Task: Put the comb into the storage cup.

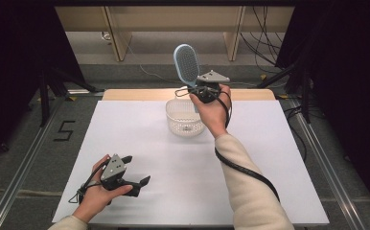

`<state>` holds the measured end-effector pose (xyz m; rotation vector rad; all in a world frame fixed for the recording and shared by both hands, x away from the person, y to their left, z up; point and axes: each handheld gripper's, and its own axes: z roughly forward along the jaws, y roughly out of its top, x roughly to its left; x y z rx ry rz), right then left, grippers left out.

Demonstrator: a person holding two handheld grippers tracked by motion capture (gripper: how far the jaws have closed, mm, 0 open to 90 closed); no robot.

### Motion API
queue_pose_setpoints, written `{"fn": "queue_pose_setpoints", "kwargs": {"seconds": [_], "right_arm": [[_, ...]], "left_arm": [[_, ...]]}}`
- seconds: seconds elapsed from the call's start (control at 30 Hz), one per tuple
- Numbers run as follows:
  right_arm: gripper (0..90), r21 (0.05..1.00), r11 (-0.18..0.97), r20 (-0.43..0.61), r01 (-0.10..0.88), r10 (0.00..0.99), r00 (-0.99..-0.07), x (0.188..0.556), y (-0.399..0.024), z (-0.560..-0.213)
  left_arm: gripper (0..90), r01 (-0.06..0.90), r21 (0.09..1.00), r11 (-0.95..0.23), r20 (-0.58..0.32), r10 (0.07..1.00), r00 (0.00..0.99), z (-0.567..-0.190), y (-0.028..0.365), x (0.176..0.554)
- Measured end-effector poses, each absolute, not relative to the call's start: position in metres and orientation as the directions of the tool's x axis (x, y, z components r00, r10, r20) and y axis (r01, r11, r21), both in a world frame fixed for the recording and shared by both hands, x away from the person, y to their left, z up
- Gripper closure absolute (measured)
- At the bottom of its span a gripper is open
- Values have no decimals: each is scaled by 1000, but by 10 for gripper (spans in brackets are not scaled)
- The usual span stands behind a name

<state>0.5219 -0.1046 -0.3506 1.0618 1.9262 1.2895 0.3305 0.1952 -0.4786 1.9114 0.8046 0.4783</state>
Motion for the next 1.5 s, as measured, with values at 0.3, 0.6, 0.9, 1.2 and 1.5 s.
{"fn": "queue_pose_setpoints", "kwargs": {"seconds": [0.3,0.6,0.9,1.2,1.5], "right_arm": [[705,931,220,-44,290,859,-510,523,-104,-352],[705,929,227,-50,291,859,-510,525,-103,-354],[705,929,229,-55,289,862,-505,527,-102,-357],[705,930,232,-59,284,859,-509,527,-100,-359],[705,928,234,-58,289,859,-509,529,-99,-363]], "left_arm": [[23,329,892,-311,-12,710,704,-478,195,330],[24,328,892,-311,-11,710,704,-479,195,330],[24,329,892,-311,-12,709,705,-478,196,330],[24,328,892,-310,-12,709,705,-478,196,331],[25,329,892,-308,-15,709,705,-479,195,330]]}}
